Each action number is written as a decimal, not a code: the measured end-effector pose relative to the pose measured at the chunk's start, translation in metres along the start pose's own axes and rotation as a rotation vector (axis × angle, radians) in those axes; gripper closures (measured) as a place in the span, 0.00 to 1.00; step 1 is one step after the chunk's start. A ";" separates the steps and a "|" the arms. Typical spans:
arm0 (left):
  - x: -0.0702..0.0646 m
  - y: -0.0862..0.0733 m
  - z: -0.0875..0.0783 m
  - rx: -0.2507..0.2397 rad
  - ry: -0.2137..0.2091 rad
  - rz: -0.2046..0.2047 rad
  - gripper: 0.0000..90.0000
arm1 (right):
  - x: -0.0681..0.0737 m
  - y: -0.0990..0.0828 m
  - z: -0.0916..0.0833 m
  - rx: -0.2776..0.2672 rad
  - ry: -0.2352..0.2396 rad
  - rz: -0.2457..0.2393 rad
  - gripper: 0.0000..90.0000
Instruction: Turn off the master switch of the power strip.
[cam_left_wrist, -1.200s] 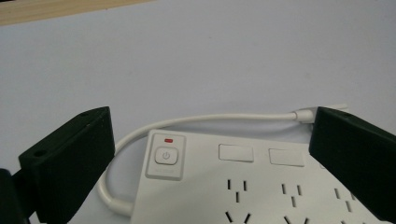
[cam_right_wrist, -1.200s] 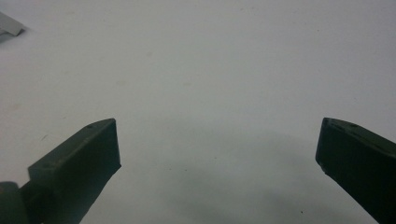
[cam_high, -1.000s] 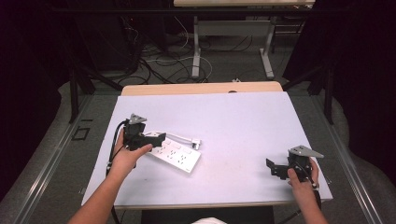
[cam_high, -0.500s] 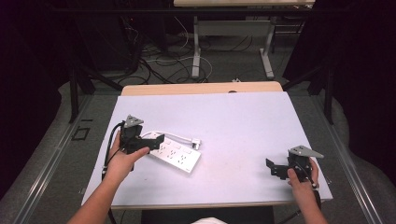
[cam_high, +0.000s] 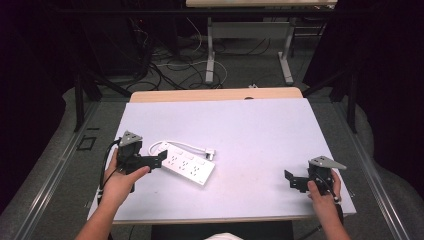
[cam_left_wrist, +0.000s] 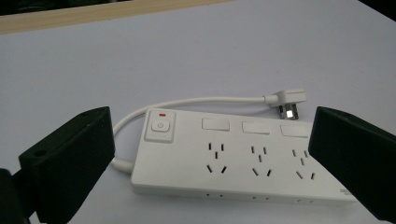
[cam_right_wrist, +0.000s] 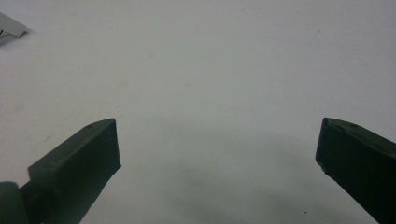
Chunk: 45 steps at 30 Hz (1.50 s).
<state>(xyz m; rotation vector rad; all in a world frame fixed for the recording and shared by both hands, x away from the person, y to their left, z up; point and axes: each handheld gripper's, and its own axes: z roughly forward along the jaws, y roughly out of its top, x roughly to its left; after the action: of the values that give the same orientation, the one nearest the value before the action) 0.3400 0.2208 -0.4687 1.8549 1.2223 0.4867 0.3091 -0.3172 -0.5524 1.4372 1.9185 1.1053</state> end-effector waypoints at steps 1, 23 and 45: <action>0.001 -0.002 -0.002 0.001 0.002 -0.006 0.01 | 0.000 0.000 0.000 0.001 0.000 0.002 0.00; 0.033 -0.062 -0.019 -0.049 0.110 -0.131 0.01 | 0.000 0.000 0.000 -0.003 -0.002 -0.002 0.00; 0.055 -0.099 -0.015 -0.037 0.172 -0.215 0.02 | -0.001 0.000 -0.001 -0.002 -0.003 -0.001 0.00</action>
<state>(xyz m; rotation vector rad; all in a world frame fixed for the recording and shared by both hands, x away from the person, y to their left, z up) 0.2992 0.2928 -0.5471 1.6530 1.4985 0.5539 0.3091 -0.3184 -0.5520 1.4351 1.9157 1.1040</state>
